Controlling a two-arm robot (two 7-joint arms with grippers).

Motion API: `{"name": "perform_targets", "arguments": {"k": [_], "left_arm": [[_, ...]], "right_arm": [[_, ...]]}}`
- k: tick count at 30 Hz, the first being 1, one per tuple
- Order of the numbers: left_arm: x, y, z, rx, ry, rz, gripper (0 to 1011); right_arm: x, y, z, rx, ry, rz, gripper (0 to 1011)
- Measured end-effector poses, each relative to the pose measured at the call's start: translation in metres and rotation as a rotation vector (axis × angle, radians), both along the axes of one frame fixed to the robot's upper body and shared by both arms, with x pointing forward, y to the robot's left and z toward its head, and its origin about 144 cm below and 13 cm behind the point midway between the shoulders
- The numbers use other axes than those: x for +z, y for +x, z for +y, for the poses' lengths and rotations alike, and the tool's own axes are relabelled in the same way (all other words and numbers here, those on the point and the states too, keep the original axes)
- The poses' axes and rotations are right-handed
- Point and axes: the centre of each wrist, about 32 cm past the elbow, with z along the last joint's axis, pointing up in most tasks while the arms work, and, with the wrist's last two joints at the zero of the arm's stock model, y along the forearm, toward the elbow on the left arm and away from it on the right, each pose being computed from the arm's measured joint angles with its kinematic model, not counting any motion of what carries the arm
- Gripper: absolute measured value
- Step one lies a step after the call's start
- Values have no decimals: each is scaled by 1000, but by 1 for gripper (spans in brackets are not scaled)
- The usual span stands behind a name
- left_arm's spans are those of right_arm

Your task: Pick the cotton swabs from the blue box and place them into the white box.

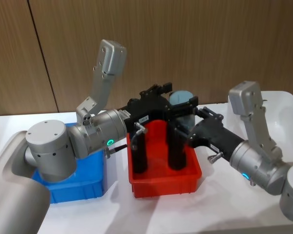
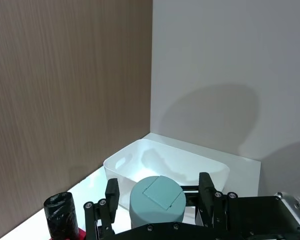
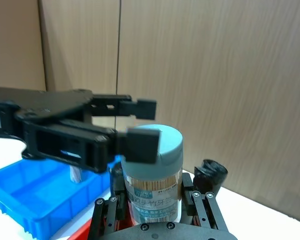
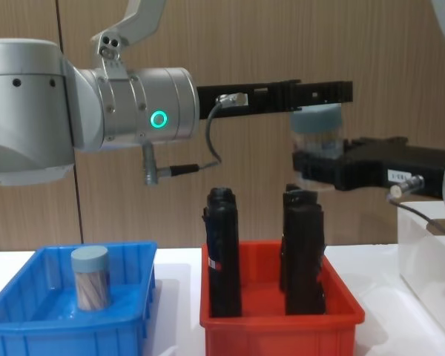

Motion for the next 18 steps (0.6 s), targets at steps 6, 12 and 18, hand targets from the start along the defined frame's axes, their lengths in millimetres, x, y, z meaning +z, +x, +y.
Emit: {"name": "perform_targets", "arguments": {"k": [6, 12, 18], "left_arm": [[0, 0, 0, 0, 0, 0, 1004], [0, 0, 0, 0, 0, 0, 1004], [0, 0, 0, 0, 0, 0, 1004]], "right_arm": [[-8, 0, -7, -39, 6, 27, 639], [-15, 1, -18, -89, 12, 47, 639], [-22, 4, -36, -171, 15, 68, 639]]}}
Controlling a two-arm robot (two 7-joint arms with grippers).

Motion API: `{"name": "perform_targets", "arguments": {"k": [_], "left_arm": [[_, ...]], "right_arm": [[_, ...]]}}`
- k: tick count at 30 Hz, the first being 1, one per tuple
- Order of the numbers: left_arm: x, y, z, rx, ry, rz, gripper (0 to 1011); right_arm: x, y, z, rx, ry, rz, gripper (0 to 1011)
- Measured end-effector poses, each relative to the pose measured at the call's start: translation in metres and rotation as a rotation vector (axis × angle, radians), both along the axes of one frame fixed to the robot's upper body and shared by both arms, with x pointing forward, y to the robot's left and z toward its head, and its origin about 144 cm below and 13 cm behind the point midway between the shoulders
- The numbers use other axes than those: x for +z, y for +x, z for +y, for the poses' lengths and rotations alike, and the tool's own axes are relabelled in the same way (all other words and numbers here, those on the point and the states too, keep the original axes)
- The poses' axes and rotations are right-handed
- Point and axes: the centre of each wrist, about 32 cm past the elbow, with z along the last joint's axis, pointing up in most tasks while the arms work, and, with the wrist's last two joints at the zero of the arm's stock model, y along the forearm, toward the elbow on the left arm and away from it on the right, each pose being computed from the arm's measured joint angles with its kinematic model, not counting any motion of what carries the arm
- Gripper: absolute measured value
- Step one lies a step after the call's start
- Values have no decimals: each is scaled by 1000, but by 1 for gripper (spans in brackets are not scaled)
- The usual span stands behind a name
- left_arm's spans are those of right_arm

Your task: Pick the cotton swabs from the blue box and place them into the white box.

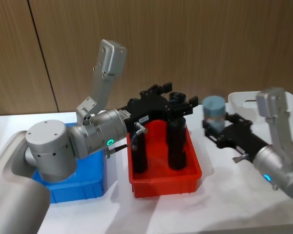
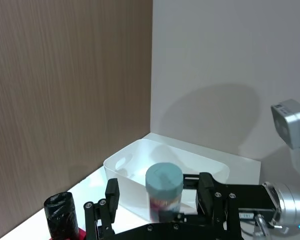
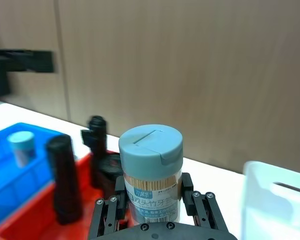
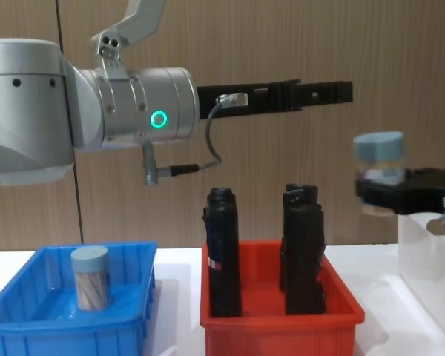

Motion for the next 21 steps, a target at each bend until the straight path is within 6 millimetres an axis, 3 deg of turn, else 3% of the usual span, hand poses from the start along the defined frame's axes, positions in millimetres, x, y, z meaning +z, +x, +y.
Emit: {"name": "perform_targets", "arguments": {"k": [21], "left_arm": [[0, 0, 0, 0, 0, 0, 1004]], "right_arm": [[-8, 21, -66, -259, 8, 64, 660]]}}
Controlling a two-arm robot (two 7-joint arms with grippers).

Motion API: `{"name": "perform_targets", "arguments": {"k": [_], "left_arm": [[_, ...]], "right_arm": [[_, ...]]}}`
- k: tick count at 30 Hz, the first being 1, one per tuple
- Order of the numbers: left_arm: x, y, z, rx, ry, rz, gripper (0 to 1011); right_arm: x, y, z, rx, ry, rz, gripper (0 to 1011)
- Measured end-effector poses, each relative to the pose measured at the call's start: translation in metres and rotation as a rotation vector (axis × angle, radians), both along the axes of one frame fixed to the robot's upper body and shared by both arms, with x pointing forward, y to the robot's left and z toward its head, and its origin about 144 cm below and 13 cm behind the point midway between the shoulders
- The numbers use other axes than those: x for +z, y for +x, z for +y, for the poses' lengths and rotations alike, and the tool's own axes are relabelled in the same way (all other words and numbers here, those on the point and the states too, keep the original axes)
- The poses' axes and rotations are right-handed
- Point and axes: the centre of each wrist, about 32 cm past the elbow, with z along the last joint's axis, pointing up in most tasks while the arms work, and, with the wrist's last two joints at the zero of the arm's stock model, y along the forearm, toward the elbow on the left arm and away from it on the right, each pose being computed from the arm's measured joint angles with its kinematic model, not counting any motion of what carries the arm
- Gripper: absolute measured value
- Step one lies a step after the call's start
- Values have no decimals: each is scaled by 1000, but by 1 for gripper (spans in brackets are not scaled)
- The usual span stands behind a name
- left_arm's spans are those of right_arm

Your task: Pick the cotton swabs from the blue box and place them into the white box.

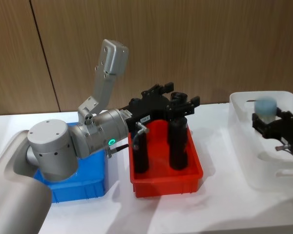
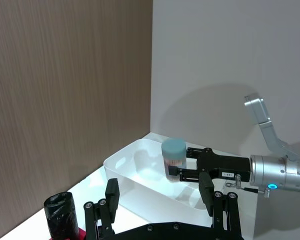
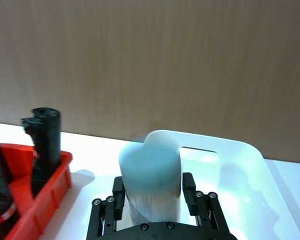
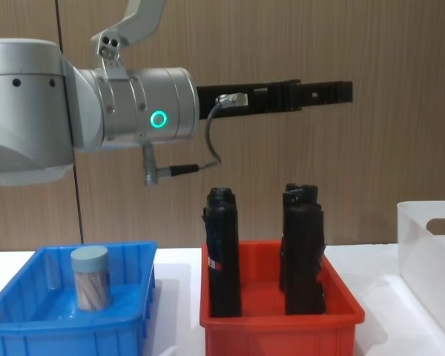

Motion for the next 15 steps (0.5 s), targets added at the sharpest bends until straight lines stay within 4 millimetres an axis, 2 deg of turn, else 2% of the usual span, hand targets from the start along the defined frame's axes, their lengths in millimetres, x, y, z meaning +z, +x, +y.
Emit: {"name": "perform_targets", "arguments": {"k": [8, 9, 13, 15], "left_arm": [[0, 0, 0, 0, 0, 0, 1004], [0, 0, 0, 0, 0, 0, 1004], [0, 0, 0, 0, 0, 0, 1004], [0, 0, 0, 0, 0, 0, 1004]], "right_arm": [[-2, 6, -15, -45, 25, 19, 881], [-3, 7, -16, -48, 29, 20, 935], [-4, 8, -19, -57, 41, 18, 1001], [-4, 8, -22, -62, 48, 14, 1001]]}}
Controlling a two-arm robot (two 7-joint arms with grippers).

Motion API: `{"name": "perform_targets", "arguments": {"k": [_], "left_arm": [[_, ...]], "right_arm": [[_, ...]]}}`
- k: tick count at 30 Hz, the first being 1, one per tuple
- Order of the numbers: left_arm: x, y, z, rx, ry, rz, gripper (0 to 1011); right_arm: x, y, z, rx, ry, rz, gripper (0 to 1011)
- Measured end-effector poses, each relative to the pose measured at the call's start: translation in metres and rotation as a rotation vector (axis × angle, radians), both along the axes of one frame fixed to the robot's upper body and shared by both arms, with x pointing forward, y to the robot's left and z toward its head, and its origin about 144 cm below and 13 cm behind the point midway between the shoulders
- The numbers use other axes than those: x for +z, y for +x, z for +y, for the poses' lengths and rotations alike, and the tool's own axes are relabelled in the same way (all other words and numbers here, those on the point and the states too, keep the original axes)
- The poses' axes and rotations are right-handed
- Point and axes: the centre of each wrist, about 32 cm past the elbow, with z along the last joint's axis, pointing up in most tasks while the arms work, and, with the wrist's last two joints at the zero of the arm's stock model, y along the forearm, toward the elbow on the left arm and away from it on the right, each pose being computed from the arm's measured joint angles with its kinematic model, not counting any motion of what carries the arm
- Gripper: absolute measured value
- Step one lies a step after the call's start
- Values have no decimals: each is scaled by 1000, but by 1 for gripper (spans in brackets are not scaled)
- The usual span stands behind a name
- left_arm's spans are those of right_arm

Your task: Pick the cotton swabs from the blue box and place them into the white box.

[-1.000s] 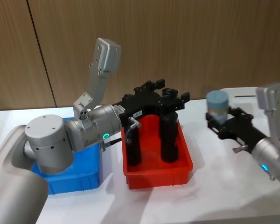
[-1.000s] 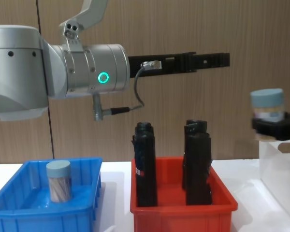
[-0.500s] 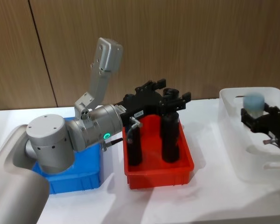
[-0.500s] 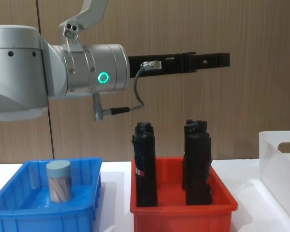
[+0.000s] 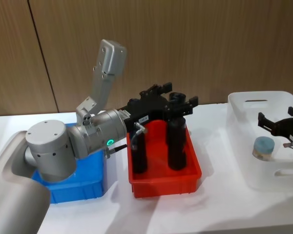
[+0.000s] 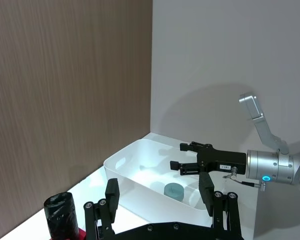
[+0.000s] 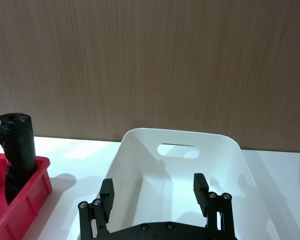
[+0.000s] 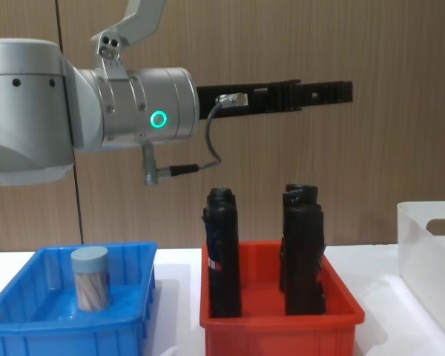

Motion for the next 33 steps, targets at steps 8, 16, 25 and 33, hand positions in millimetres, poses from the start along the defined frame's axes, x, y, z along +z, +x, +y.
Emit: {"name": "perform_targets", "arguments": {"k": [8, 16, 25, 33], "left_arm": [[0, 0, 0, 0, 0, 0, 1004], [0, 0, 0, 0, 0, 0, 1004], [0, 0, 0, 0, 0, 0, 1004], [-4, -3, 1, 21, 8, -4, 1004]], "right_arm": [[0, -2, -3, -4, 15, -14, 1001], [0, -3, -4, -1, 22, -24, 1002], [0, -4, -5, 0, 28, -30, 1002], [-1, -8, -1, 9, 26, -34, 1002]]}}
